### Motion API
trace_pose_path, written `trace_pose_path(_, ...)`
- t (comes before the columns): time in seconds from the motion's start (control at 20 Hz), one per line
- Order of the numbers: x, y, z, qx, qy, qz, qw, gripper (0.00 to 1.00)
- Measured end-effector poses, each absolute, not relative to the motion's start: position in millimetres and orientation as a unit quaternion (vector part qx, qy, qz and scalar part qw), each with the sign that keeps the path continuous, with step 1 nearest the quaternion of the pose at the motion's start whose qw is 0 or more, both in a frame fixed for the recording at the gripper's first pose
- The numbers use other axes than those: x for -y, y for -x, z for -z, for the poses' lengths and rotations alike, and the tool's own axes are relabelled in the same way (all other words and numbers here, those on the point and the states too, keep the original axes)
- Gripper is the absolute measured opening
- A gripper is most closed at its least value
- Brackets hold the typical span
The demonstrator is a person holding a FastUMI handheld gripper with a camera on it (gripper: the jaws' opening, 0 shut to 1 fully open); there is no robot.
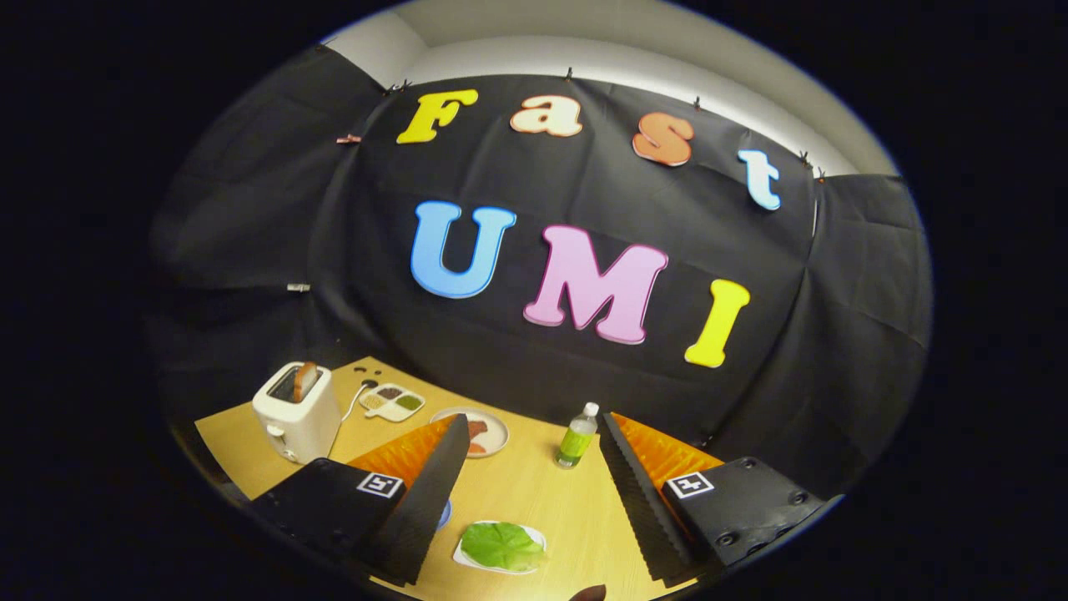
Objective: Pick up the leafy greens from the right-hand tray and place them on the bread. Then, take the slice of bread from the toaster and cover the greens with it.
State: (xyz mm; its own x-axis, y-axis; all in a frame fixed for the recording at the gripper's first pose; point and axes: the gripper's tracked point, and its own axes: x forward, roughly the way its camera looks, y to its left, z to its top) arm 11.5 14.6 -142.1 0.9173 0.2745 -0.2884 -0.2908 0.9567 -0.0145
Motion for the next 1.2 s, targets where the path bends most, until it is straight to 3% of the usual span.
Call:
trace_pose_path(0.65,-31.3,-1.0,359.0,-0.309,0.084,-0.327,0.889,0.98)
trace_pose_path(1.2,-39.2,8.3,466.8,-0.421,0.116,-0.392,0.810,0.96)
